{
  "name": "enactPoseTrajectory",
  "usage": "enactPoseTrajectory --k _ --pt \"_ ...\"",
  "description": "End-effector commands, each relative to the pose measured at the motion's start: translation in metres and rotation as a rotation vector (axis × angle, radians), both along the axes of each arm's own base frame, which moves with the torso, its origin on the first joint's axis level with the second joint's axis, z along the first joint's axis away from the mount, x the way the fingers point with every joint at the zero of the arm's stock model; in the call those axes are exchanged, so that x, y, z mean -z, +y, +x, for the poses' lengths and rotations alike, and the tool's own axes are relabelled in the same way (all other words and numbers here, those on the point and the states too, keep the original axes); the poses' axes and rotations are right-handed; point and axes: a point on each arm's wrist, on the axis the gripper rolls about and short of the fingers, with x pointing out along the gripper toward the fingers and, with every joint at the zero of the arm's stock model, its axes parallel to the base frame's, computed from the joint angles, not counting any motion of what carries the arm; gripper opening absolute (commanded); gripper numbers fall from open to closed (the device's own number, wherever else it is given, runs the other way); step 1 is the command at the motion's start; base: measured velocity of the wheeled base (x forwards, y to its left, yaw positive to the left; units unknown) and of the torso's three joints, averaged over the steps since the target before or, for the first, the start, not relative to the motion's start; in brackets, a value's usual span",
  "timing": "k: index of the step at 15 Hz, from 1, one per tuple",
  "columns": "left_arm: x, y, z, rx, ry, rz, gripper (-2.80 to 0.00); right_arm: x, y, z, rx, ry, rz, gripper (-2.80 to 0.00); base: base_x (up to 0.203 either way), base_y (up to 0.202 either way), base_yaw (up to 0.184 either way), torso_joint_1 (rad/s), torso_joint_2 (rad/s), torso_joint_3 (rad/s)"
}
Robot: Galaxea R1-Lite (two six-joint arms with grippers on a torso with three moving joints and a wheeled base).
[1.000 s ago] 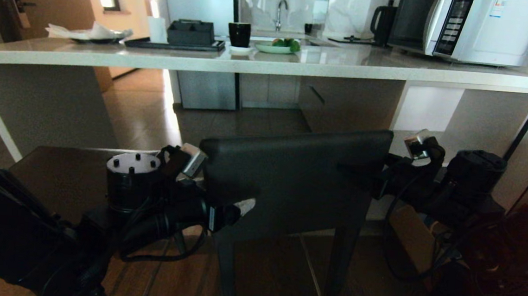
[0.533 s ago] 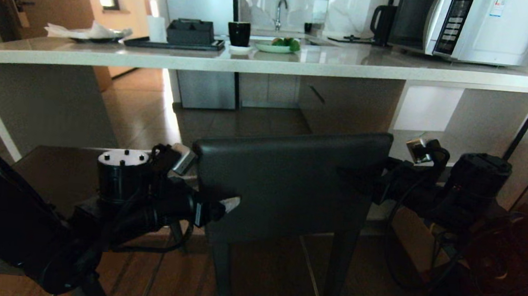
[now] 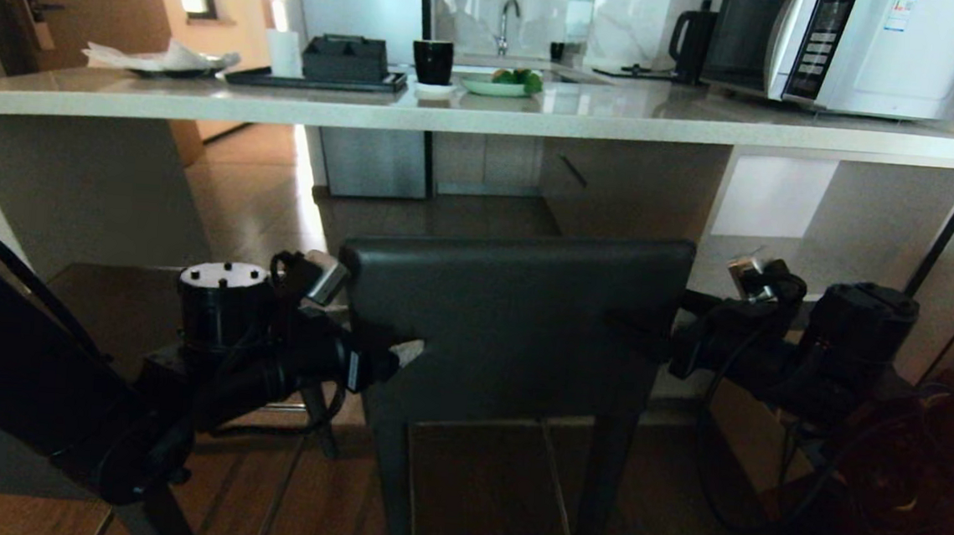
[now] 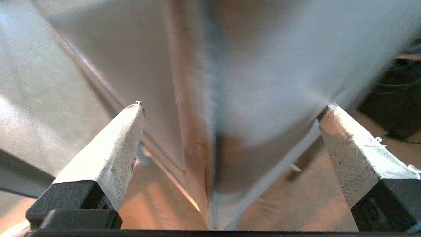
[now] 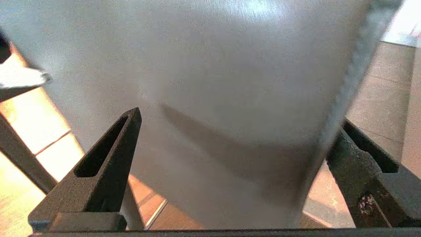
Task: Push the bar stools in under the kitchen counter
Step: Push the gray chair back under the dining table
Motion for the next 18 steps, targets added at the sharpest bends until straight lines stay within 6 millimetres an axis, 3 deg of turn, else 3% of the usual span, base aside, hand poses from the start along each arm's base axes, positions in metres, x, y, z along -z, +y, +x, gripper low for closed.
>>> enactPoseTrajectory --k 1,7,18 --pt "0.006 0.004 0.006 -0.010 -0.006 0.031 0.00 -0.001 0.000 -0.001 -0.005 -0.014 0.001 0.00 0.000 0.000 0.000 0.000 0.00 0.000" --pt "0.009 0.005 0.024 -0.034 -0.023 0.035 0.00 0.000 0.001 -0.001 -0.022 -0.008 0.000 0.00 0.000 0.000 0.000 0.000 0.00 0.000" --pt "0.015 0.018 0.034 -0.066 -0.047 0.083 0.00 0.002 0.004 -0.001 -0.029 -0.002 -0.001 0.00 0.000 0.000 0.000 0.000 0.00 0.000"
